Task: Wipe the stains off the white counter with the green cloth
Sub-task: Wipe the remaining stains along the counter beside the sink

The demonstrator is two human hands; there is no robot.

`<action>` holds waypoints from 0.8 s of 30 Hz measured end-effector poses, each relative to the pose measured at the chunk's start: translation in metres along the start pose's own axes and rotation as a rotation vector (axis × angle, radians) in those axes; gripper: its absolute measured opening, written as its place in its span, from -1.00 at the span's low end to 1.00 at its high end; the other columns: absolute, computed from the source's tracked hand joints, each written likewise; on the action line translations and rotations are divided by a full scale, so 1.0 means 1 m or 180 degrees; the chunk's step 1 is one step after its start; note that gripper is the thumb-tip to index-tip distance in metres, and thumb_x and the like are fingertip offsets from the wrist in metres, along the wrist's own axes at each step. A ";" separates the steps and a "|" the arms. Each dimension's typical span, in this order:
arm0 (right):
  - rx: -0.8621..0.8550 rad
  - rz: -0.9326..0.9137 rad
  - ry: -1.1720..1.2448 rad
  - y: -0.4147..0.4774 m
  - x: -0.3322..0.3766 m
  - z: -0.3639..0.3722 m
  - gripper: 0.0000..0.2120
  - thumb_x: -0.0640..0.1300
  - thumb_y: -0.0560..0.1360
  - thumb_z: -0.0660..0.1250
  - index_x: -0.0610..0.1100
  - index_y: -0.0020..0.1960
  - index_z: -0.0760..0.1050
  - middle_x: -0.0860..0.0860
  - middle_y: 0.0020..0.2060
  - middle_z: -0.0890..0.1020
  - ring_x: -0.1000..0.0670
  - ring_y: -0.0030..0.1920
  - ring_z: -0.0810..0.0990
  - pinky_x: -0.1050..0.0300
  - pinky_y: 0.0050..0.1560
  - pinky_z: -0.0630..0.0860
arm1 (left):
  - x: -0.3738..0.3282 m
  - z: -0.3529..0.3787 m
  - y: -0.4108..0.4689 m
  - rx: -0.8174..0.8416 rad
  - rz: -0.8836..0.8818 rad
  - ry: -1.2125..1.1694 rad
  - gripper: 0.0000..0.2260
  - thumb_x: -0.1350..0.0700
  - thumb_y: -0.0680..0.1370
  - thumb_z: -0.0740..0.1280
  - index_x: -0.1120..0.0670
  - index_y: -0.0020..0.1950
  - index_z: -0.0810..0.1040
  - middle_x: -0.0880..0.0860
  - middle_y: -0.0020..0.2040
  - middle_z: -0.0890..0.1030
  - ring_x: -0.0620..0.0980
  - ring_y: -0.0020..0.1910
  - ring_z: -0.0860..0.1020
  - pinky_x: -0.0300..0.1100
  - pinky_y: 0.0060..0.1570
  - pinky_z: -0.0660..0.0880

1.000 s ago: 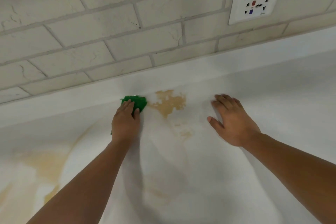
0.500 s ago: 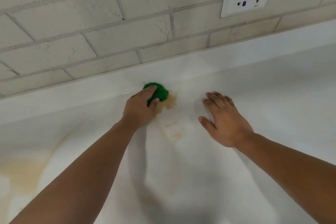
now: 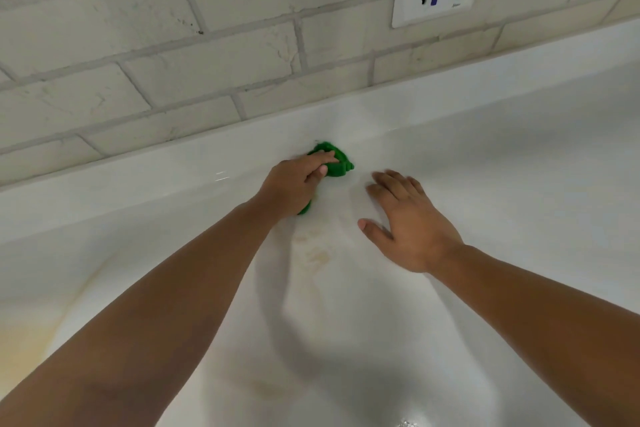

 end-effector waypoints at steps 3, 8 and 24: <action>0.0013 -0.0004 0.0072 0.000 0.000 -0.001 -0.31 0.24 0.53 -0.09 -0.14 0.51 0.23 -0.10 0.53 0.21 -0.10 0.56 0.06 -0.10 0.55 0.00 | -0.002 0.002 -0.020 0.0059 0.0106 -0.0073 -0.69 0.07 0.66 0.20 -0.12 0.39 0.48 -0.16 0.40 0.45 -0.18 0.39 0.38 -0.28 0.42 0.25; 0.0033 -0.0018 0.0088 -0.002 0.001 0.000 -0.33 0.18 0.53 -0.11 -0.16 0.51 0.24 -0.12 0.53 0.22 -0.12 0.55 0.08 -0.11 0.55 0.01 | -0.022 0.013 -0.080 0.0052 0.0589 -0.0207 -0.69 0.03 0.64 0.19 0.04 0.34 0.55 -0.14 0.37 0.49 -0.26 0.42 0.33 -0.42 0.41 0.16; 0.0030 -0.0014 0.0035 -0.003 0.003 -0.001 -0.33 0.20 0.51 -0.12 -0.16 0.47 0.27 -0.12 0.52 0.22 -0.11 0.55 0.07 -0.06 0.55 -0.04 | 0.022 -0.026 -0.207 -0.0955 -0.0910 0.0461 -0.59 -0.04 0.65 0.08 0.02 0.45 0.42 -0.03 0.47 0.39 -0.07 0.47 0.31 -0.29 0.43 0.16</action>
Point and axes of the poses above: each hand's wrist, its own y-axis towards the middle knuckle, its own z-axis out of the palm, x = y × z, the point moved 8 cm from there along y, towards the middle knuckle
